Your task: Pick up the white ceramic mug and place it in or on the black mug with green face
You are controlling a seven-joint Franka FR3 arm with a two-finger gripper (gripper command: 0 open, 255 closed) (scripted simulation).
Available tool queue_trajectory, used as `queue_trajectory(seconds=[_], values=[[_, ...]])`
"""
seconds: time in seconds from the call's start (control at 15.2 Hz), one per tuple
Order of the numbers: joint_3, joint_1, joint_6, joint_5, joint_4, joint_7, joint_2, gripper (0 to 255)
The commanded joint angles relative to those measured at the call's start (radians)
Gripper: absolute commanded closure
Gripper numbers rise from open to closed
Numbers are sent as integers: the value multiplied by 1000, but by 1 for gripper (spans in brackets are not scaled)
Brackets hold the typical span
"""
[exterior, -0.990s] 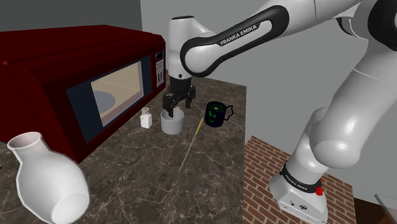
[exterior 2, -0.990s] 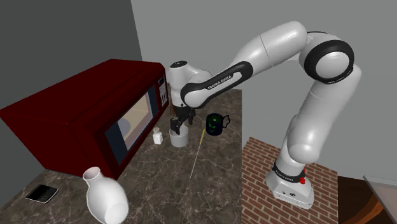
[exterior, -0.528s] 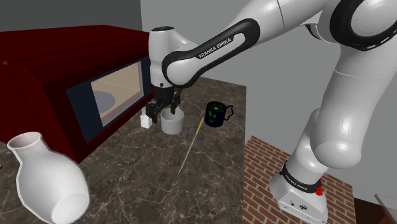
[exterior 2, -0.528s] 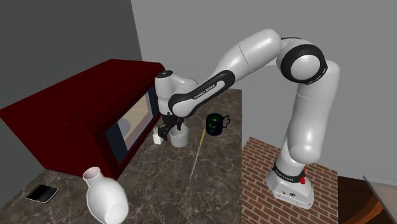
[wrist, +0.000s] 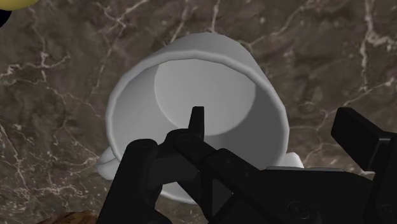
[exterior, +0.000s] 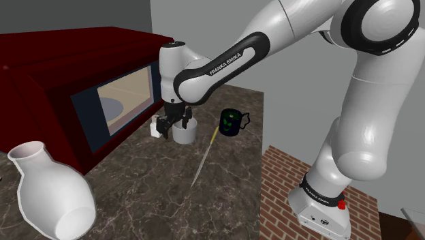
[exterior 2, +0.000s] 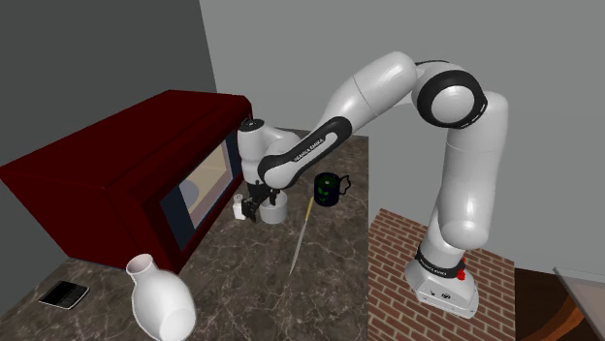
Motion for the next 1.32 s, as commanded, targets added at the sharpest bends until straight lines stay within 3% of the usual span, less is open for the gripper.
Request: queue_trajectory(seconds=[0.0,0.26,0.33,0.92,1.25], values=[[0,0,2,-1,1,1,2,0],[0,0,2,-1,1,1,2,0],[0,0,2,-1,1,1,2,255],[0,0,2,-1,1,1,2,255],[4,-2,-58,16,25,-13,-35,255]])
